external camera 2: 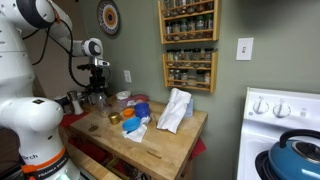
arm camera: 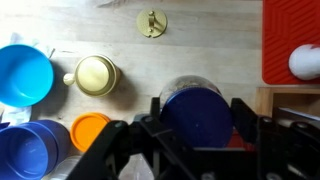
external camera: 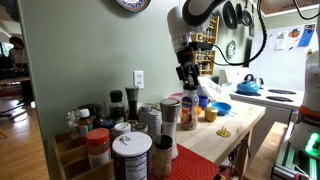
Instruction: Put the blue lid on the open container
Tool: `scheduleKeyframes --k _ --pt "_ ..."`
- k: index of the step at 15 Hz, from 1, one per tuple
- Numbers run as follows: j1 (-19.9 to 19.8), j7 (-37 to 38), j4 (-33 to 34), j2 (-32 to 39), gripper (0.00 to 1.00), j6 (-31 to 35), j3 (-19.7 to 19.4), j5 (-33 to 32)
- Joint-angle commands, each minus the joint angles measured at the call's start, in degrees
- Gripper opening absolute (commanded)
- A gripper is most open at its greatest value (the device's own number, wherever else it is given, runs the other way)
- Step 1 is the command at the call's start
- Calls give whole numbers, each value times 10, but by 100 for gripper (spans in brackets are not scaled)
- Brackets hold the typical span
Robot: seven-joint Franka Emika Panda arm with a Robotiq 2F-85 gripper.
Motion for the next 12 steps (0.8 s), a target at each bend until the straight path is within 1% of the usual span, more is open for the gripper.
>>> scheduleKeyframes --k 1,7,12 --pt "2 -17 4 6 45 -5 -10 20" --pt "1 -19 1 1 45 -6 -17 25" --pt "5 -15 3 11 45 -3 -15 26"
